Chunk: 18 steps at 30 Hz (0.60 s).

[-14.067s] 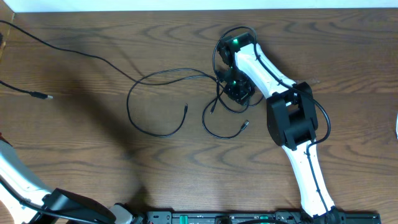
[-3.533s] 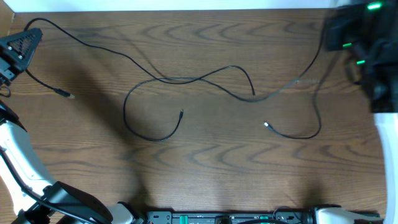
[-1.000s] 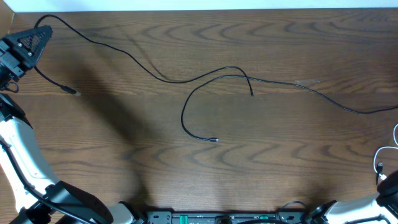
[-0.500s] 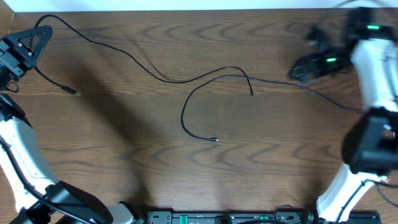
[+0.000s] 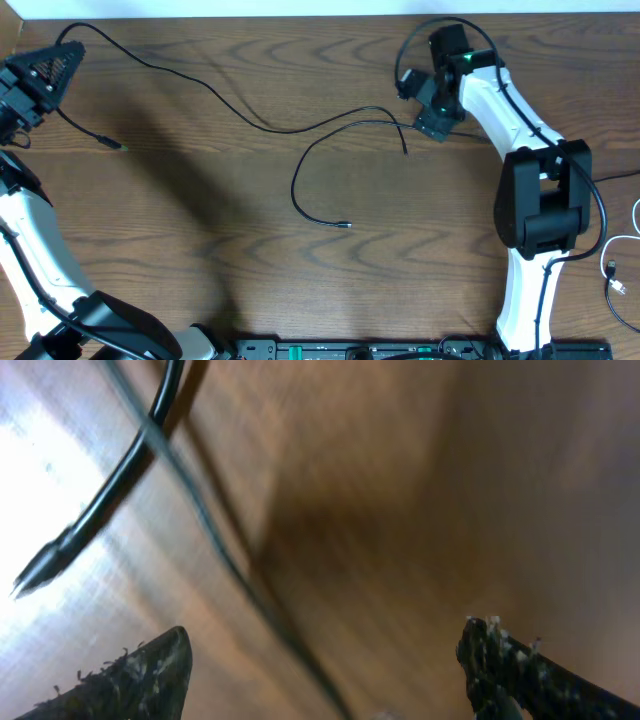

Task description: Untangle cables

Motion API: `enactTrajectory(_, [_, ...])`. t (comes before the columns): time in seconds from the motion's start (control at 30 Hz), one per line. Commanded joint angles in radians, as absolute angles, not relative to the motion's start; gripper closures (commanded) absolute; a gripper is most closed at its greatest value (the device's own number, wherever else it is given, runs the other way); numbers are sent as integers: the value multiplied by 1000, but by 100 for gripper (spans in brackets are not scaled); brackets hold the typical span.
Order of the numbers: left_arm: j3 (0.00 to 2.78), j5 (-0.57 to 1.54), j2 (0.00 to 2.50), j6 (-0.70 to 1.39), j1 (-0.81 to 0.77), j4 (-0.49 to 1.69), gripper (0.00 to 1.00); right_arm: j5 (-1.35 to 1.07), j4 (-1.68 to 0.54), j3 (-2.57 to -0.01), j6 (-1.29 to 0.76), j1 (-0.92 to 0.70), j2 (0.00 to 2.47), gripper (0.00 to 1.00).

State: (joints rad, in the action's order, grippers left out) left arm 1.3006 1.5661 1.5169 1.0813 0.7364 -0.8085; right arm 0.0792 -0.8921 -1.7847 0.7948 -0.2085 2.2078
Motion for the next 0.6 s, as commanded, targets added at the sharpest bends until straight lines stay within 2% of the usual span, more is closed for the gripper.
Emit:
enactTrajectory(0.0, [1272, 1571, 1516, 1024, 733, -812, 93, 55, -860, -1784, 832, -230, 2216, 18])
enactTrajectory(0.17, [1247, 1571, 1516, 1021, 733, -812, 93, -157, -859, -1784, 831, -229, 2218, 21])
enactTrajectory(0.57, [1247, 1571, 1517, 1021, 733, -812, 93, -312, -855, -1761, 824, -232, 2240, 26])
